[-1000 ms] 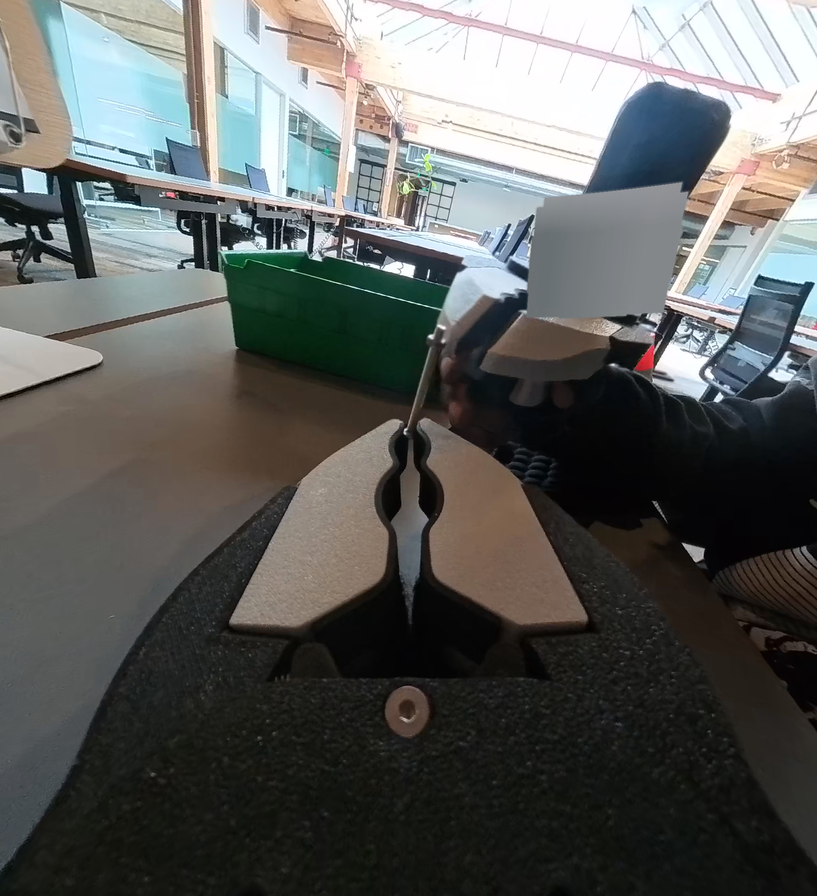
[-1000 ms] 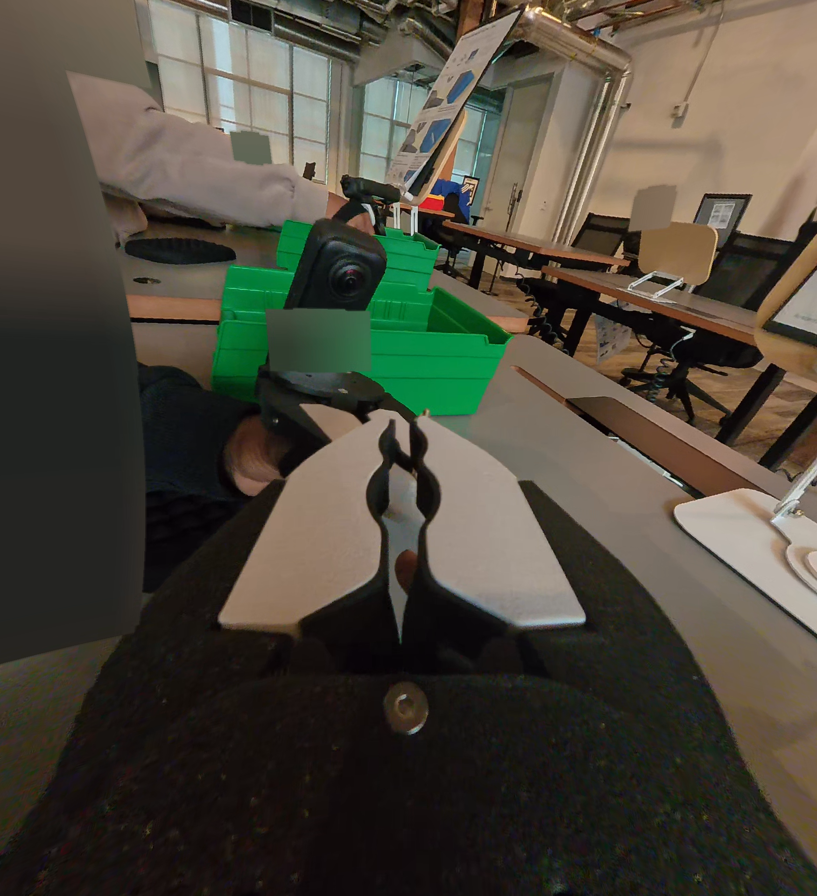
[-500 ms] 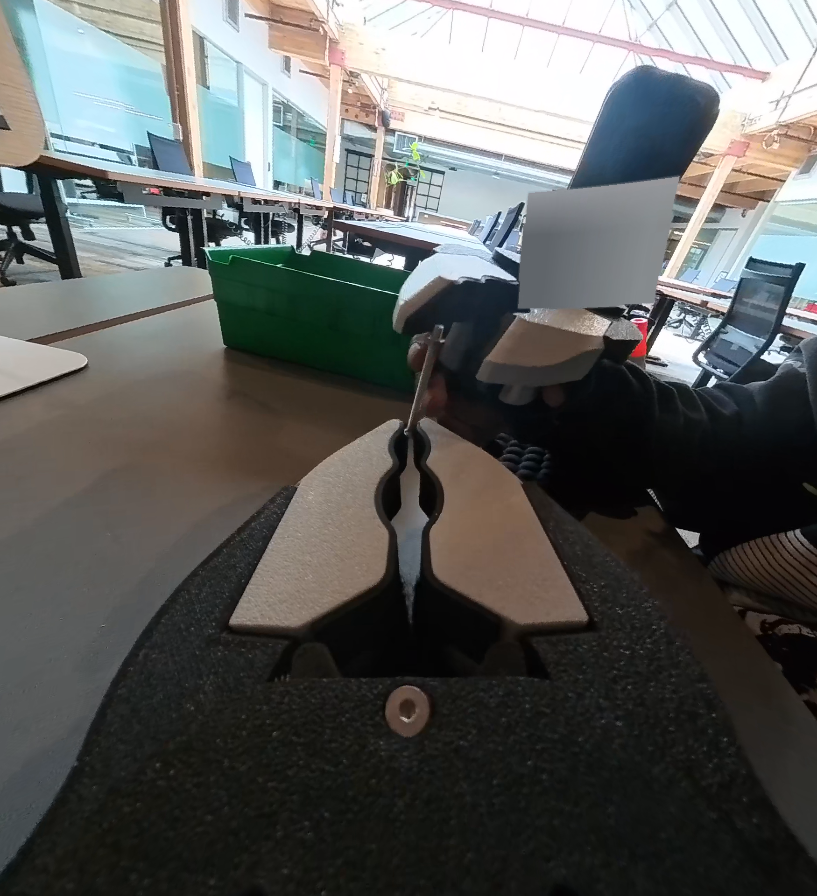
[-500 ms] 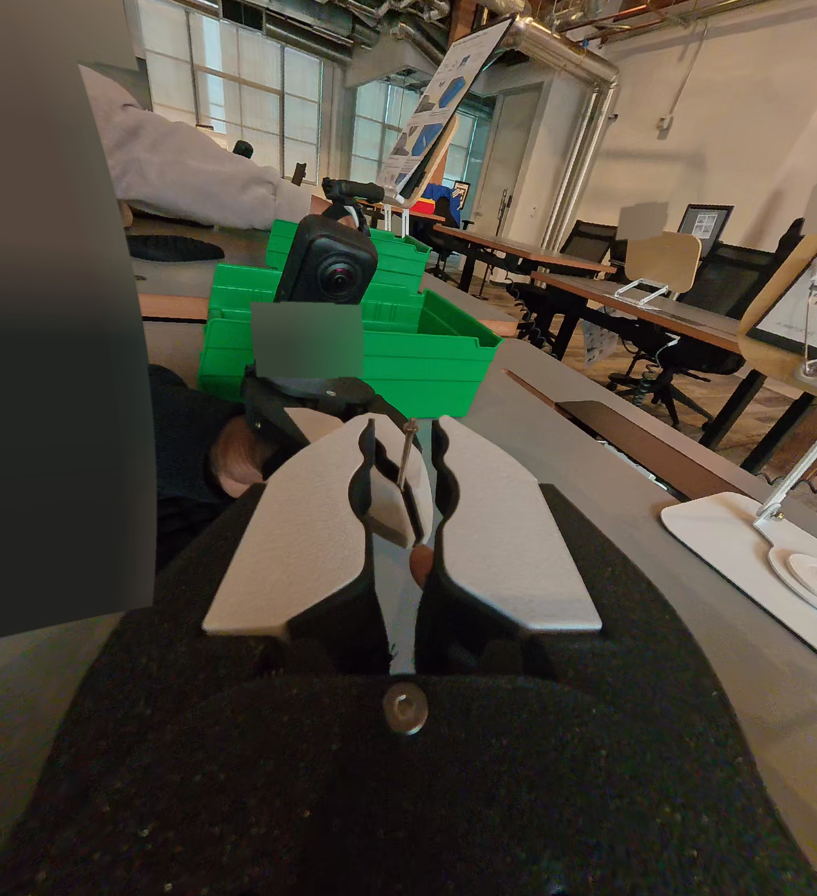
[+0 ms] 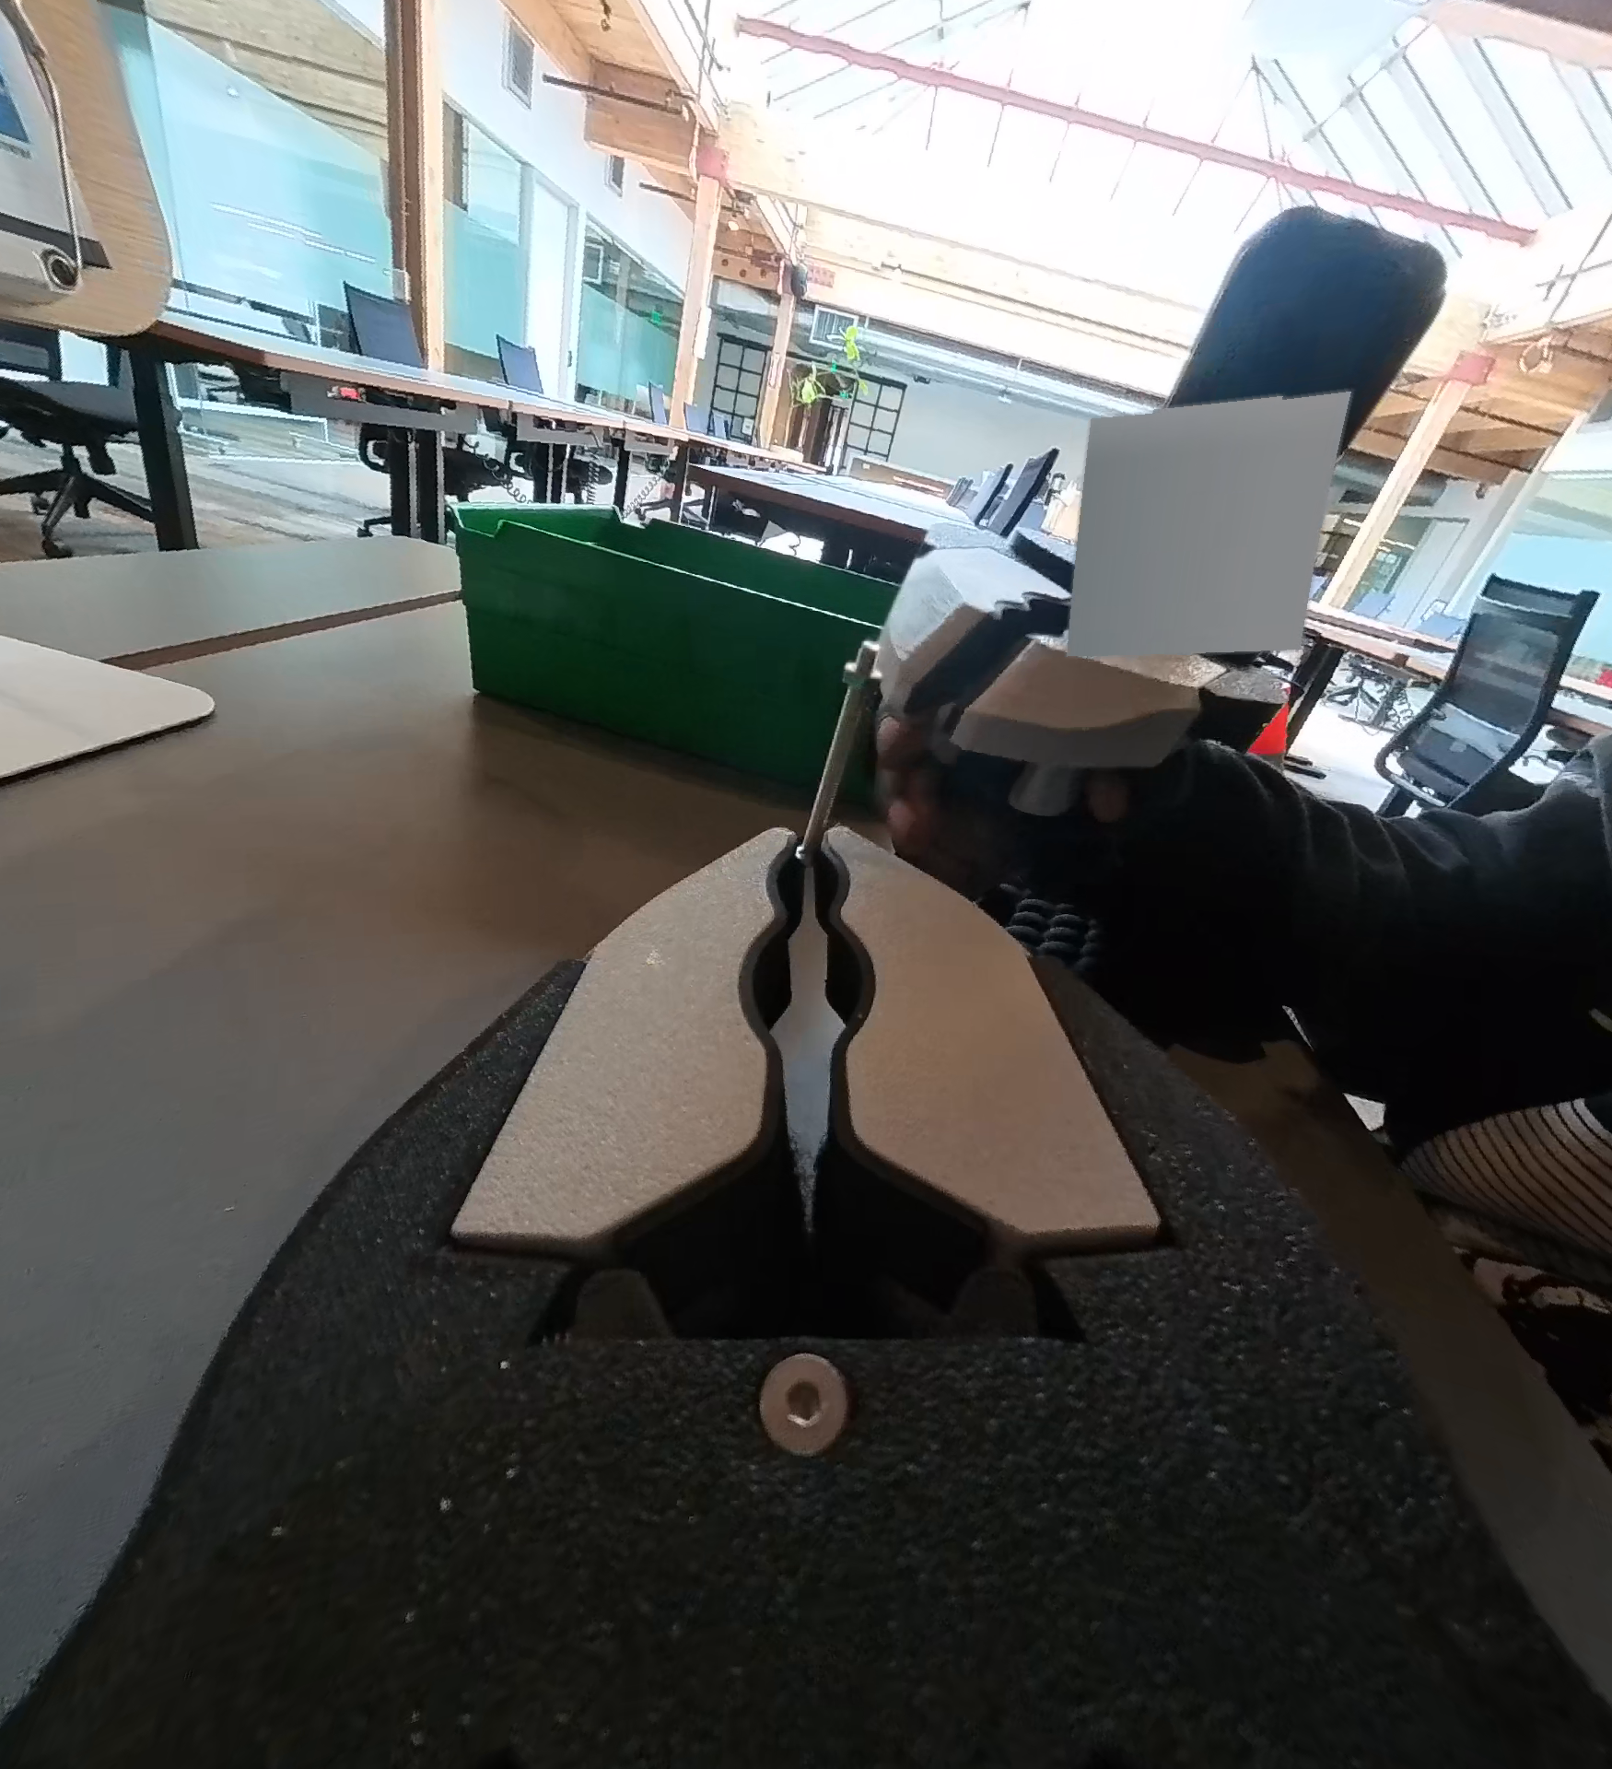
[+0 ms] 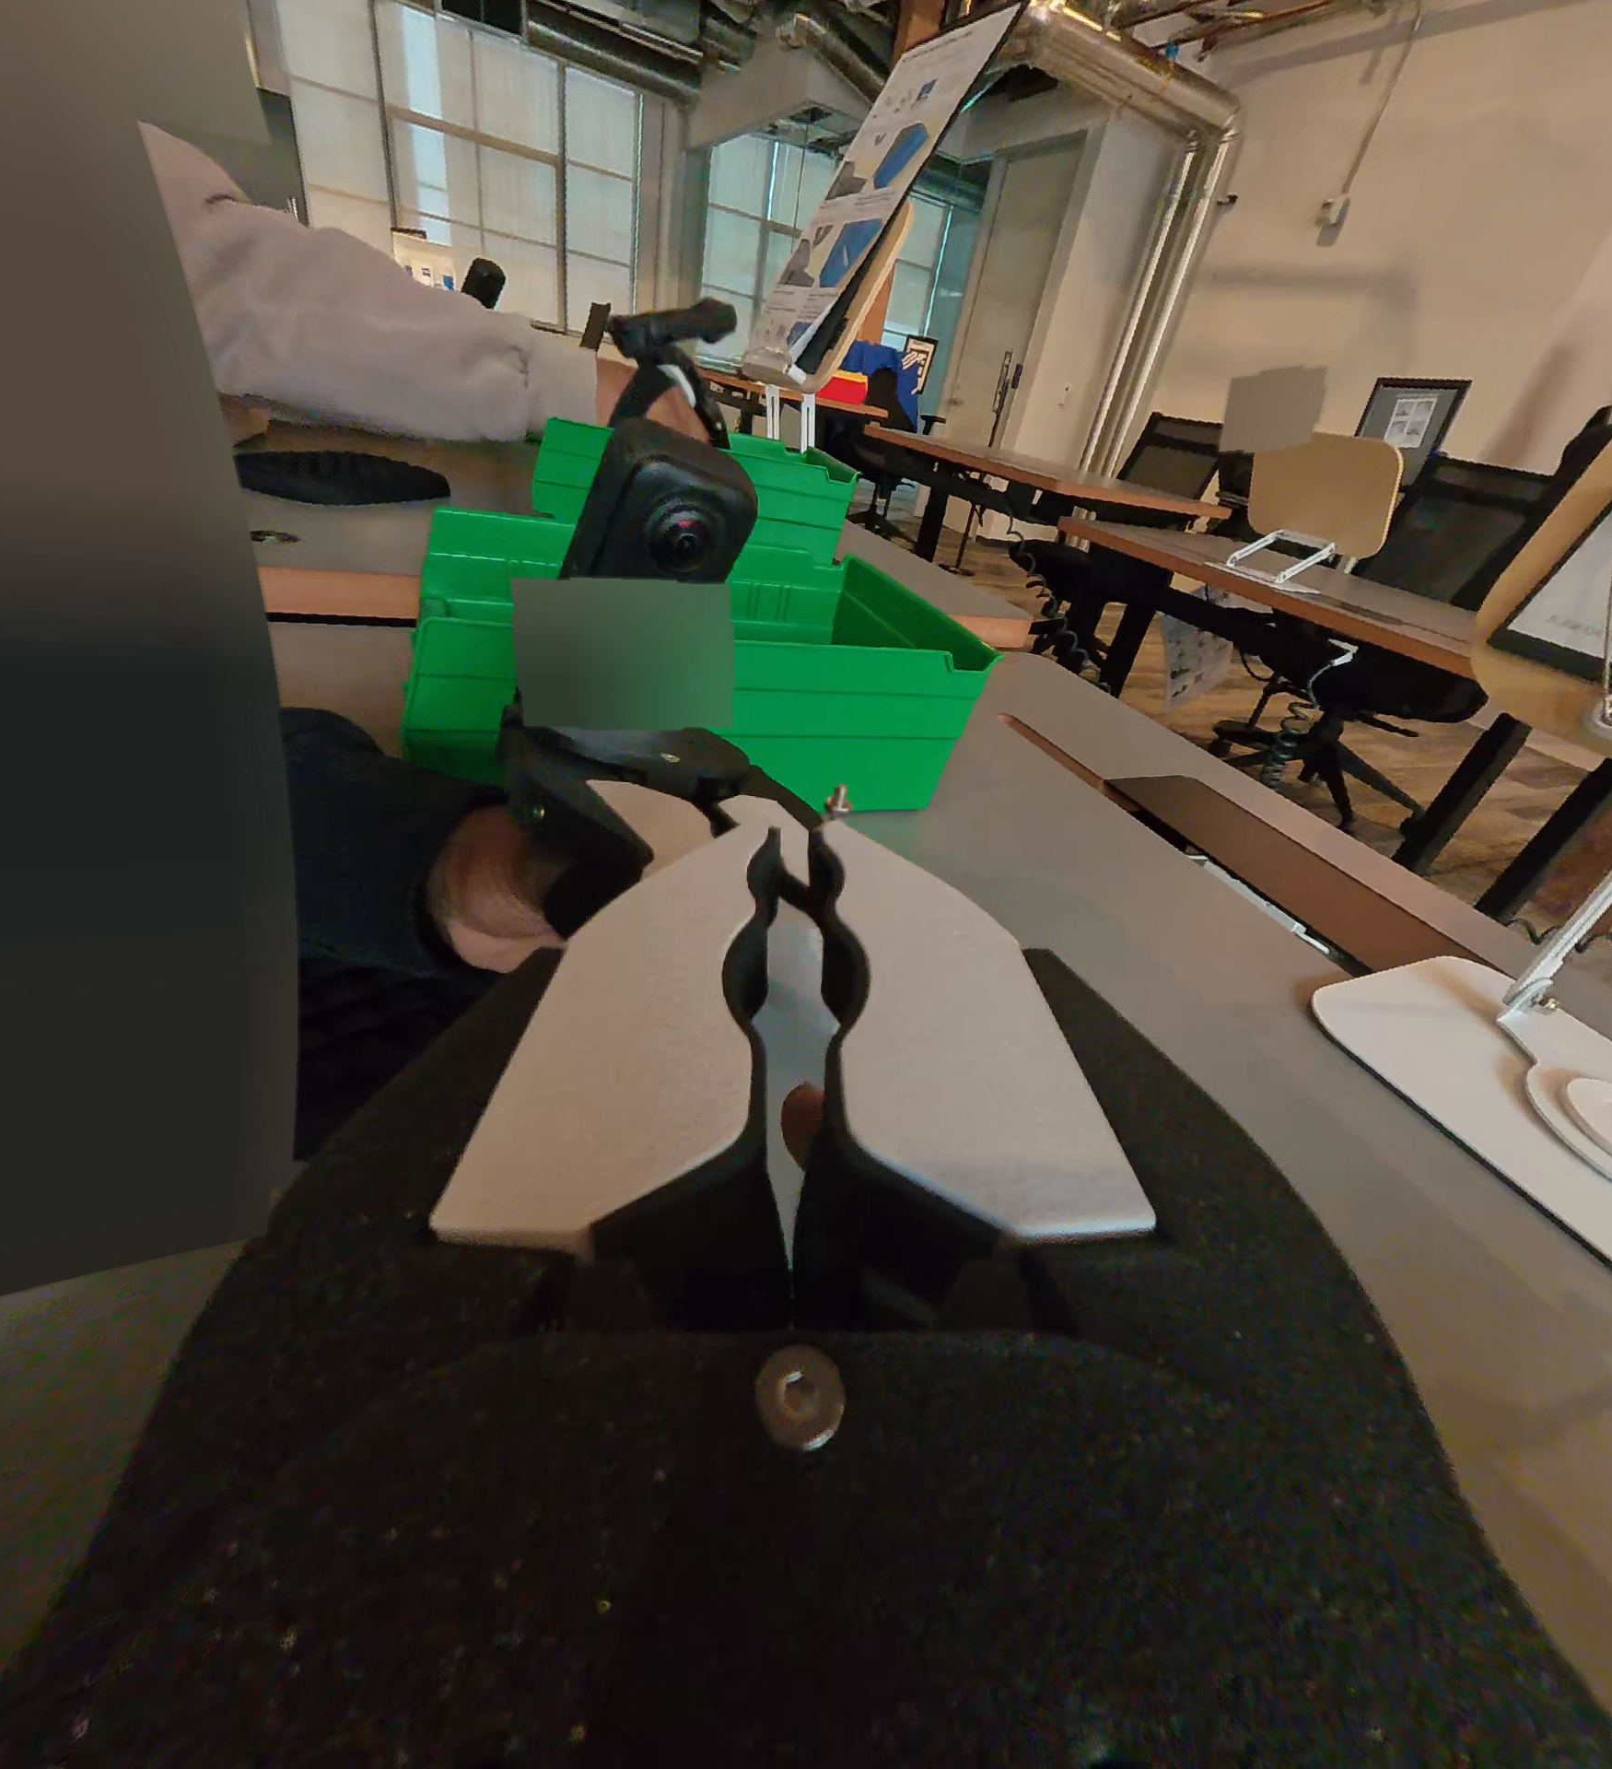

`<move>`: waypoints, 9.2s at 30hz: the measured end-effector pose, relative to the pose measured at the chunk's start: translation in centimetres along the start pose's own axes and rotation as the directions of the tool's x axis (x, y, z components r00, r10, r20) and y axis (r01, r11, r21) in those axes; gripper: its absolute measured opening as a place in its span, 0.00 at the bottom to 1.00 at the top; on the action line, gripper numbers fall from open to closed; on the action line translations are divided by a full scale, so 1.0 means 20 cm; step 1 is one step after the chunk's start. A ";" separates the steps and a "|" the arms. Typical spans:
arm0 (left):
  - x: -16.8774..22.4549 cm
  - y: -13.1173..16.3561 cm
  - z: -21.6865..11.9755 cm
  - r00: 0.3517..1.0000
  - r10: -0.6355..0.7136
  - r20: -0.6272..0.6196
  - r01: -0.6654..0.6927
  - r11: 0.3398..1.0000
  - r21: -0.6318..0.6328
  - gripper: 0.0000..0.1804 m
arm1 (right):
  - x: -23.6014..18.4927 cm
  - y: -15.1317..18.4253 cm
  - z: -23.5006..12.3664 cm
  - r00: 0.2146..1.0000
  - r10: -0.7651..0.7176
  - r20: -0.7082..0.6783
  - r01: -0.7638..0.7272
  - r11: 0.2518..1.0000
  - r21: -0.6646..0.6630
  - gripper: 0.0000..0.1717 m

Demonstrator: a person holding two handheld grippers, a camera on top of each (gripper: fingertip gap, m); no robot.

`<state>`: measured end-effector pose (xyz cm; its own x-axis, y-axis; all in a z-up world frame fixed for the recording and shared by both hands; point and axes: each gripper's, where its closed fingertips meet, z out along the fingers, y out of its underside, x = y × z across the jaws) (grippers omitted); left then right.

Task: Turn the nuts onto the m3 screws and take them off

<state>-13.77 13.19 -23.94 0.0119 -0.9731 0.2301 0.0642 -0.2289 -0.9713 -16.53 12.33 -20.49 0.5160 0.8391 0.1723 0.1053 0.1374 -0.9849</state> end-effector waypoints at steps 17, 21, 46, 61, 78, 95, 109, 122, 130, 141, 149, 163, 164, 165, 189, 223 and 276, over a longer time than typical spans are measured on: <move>0.04 0.03 0.02 0.999 0.034 -0.032 -0.035 0.999 -0.041 0.01 | 0.01 0.00 0.02 0.999 -0.028 -0.019 0.028 1.000 0.004 0.05; 0.00 0.00 0.00 1.000 -0.003 -0.002 0.003 1.000 -0.004 0.00 | 0.02 0.00 0.01 1.000 -0.014 -0.020 0.014 1.000 -0.002 0.02; 0.01 0.01 0.00 1.000 0.010 -0.004 -0.010 1.000 -0.014 0.00 | 0.00 -0.01 0.00 1.000 -0.024 -0.005 0.024 1.000 0.018 0.03; 0.03 0.02 0.01 0.999 0.031 -0.025 -0.032 0.999 -0.037 0.01 | 0.01 0.00 0.01 0.999 -0.041 -0.022 0.041 0.999 0.010 0.12; 0.03 0.02 0.01 0.999 0.026 -0.021 -0.027 0.999 -0.031 0.01 | 0.01 -0.01 0.01 0.999 -0.038 -0.026 0.038 0.999 0.016 0.11; 0.01 0.01 0.01 1.000 0.012 -0.011 -0.013 1.000 -0.021 0.01 | 0.00 0.00 0.00 1.000 -0.028 -0.013 0.029 1.000 0.005 0.03; 0.02 0.01 0.01 1.000 0.017 -0.016 -0.017 1.000 -0.021 0.01 | 0.01 0.04 0.01 1.000 -0.018 -0.014 0.018 0.999 -0.036 0.05; 0.02 0.02 0.01 1.000 0.021 -0.018 -0.022 0.999 -0.028 0.00 | -0.01 0.01 0.02 0.999 -0.048 -0.011 0.048 0.999 -0.002 0.09; 0.02 0.02 0.01 1.000 0.020 -0.017 -0.020 0.999 -0.027 0.00 | 0.01 0.00 0.00 0.999 -0.029 -0.025 0.029 1.000 0.009 0.05; 0.04 0.03 0.01 0.999 0.031 -0.032 -0.032 0.999 -0.040 0.01 | 0.00 0.00 0.02 0.999 -0.047 -0.015 0.047 0.999 0.002 0.11; 0.02 0.01 0.00 1.000 0.014 -0.015 -0.015 1.000 -0.018 0.00 | 0.01 0.00 0.00 1.000 -0.023 -0.011 0.023 1.000 0.001 0.04; 0.03 0.03 0.01 0.999 0.027 -0.033 -0.028 0.999 -0.039 0.01 | 0.00 0.01 0.02 0.999 -0.052 -0.013 0.052 0.999 -0.001 0.11; 0.03 0.03 0.01 0.999 0.026 -0.032 -0.027 0.999 -0.038 0.01 | 0.00 0.01 0.02 0.999 -0.051 -0.011 0.051 0.999 -0.001 0.10; 0.03 0.02 0.01 0.999 0.025 -0.030 -0.026 0.999 -0.036 0.00 | 0.00 0.01 0.02 0.999 -0.049 -0.011 0.049 0.999 -0.003 0.08; 0.03 0.02 0.01 0.999 0.024 -0.025 -0.024 0.999 -0.030 0.00 | 0.00 0.01 0.01 0.999 -0.043 -0.015 0.043 0.999 -0.005 0.05; 0.02 0.02 0.01 1.000 0.021 -0.020 -0.022 1.000 -0.022 0.01 | 0.00 0.06 0.03 1.000 -0.006 -0.014 0.005 0.998 -0.061 0.05; -0.02 -0.05 -0.03 0.946 0.278 0.169 -0.287 0.958 0.029 0.45 | 1.35 0.88 -1.53 0.558 0.106 -0.823 -0.829 0.030 -0.558 0.01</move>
<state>-14.33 13.73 -23.17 0.1979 -0.9793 -0.0421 0.0872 0.0604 -0.9944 25.29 21.21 -32.64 0.9988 0.0490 0.0065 0.0494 -0.9855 -0.1625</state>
